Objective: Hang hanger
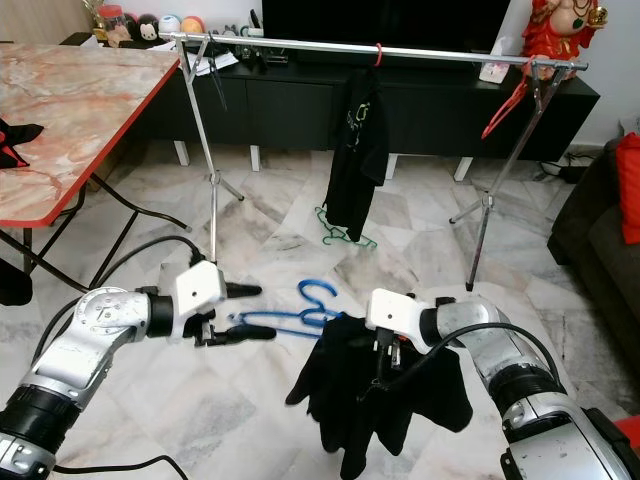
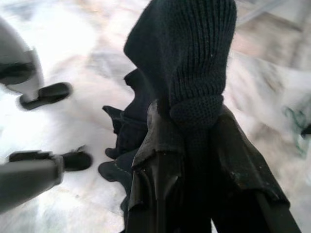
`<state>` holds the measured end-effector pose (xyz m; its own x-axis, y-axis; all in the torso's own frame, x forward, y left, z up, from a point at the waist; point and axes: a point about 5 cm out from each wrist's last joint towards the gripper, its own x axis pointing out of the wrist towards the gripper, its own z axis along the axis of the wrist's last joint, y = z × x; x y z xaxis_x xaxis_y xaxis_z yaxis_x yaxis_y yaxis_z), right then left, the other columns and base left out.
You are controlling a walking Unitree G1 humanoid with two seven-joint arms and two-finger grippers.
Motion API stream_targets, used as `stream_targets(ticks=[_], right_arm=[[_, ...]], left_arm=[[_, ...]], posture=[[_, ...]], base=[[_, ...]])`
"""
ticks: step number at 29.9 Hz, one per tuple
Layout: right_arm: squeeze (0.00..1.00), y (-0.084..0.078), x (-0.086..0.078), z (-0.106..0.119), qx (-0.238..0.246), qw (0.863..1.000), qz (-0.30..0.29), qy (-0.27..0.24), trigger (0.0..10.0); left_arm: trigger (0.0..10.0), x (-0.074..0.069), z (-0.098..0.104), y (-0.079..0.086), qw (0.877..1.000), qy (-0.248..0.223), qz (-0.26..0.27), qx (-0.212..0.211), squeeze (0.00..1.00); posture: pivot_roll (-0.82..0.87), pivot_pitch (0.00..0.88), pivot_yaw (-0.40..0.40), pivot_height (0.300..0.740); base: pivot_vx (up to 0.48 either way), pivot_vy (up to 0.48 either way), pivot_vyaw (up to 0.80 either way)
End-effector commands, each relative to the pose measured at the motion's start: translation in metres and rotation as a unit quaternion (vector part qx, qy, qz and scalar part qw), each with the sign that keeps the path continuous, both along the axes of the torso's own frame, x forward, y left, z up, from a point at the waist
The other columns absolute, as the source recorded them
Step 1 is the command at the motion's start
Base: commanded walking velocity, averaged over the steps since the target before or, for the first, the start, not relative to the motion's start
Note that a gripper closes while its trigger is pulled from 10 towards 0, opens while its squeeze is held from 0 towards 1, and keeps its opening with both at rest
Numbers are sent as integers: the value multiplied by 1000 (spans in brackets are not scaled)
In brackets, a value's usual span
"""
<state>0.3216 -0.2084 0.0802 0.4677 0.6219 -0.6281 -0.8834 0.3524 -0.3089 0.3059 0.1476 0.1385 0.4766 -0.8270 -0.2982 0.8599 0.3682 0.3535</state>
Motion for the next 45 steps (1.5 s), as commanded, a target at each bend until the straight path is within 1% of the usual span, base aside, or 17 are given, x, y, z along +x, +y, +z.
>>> stream_targets(ticks=[1,2,5,6,7,8,9,12,15,18,26,27,29,33,37,41,45], right_arm=[[0,-7,5,6,22,998,-53,-32,0],[0,-7,5,6,22,998,-53,-32,0],[0,-5,11,9,41,993,-97,-58,0],[0,-4,14,11,51,989,-116,-70,0],[0,1,20,16,72,984,-141,-86,0],[0,3,22,19,81,981,-149,-91,0],[0,7,24,22,92,980,-152,-94,0],[0,26,28,33,111,980,-123,-112,0],[0,30,29,36,113,980,-114,-116,0],[0,45,31,47,107,982,-82,-133,0],[0,58,30,69,110,981,-43,-157,0],[0,61,29,74,110,980,-33,-162,0],[0,63,28,78,112,979,-27,-166,0],[0,70,25,83,114,979,-10,-169,0],[0,75,19,87,116,979,7,-168,0],[0,78,15,89,115,979,11,-167,0],[0,82,11,91,117,979,23,-166,0]], left_arm=[[10000,2,-9,15,997,-14,71,-12,1000],[10000,2,-9,15,997,-14,71,-12,1000],[10000,4,-14,19,988,-35,144,-39,1000],[10000,5,-19,21,983,-34,174,-47,671],[10000,1,-32,20,978,-18,200,-51,94],[10000,-1,-39,18,978,-9,202,-49,94],[10000,-4,-45,17,978,-3,205,-47,0],[10000,-4,-58,13,971,7,230,-61,0],[10000,-4,-61,12,969,10,238,-64,0],[10000,-4,-74,7,968,20,245,-52,0],[10000,-3,-90,-5,967,18,252,-37,0],[10000,-4,-95,-8,969,14,245,-14,0],[10000,-5,-100,-10,971,12,241,2,0],[10000,-6,-107,-14,970,14,244,15,0],[10000,-7,-112,-17,970,-6,239,45,0],[10000,-5,-112,-16,964,-25,259,47,0],[10000,-7,-116,-19,965,-23,255,57,0]], posture=[[-30,15,-59,740],[-30,15,-59,740],[-32,12,-56,740],[-29,11,-55,740],[-32,9,-53,740],[-32,9,-53,740],[-32,9,-53,740],[-38,20,-48,740],[-38,20,-48,740],[-48,38,-53,740],[-63,54,-55,740],[-63,54,-55,740],[-69,60,-56,740],[-77,66,-55,740],[-82,70,-54,740],[-89,73,-51,740],[-95,77,-49,740]], base=[[0,0,0],[0,0,0],[0,0,0],[0,0,0],[0,0,0],[0,0,0],[0,0,0],[0,0,0],[0,0,0],[0,0,0],[0,0,0],[0,0,0],[0,0,0],[0,0,0],[0,0,0],[0,0,0],[0,0,0]])
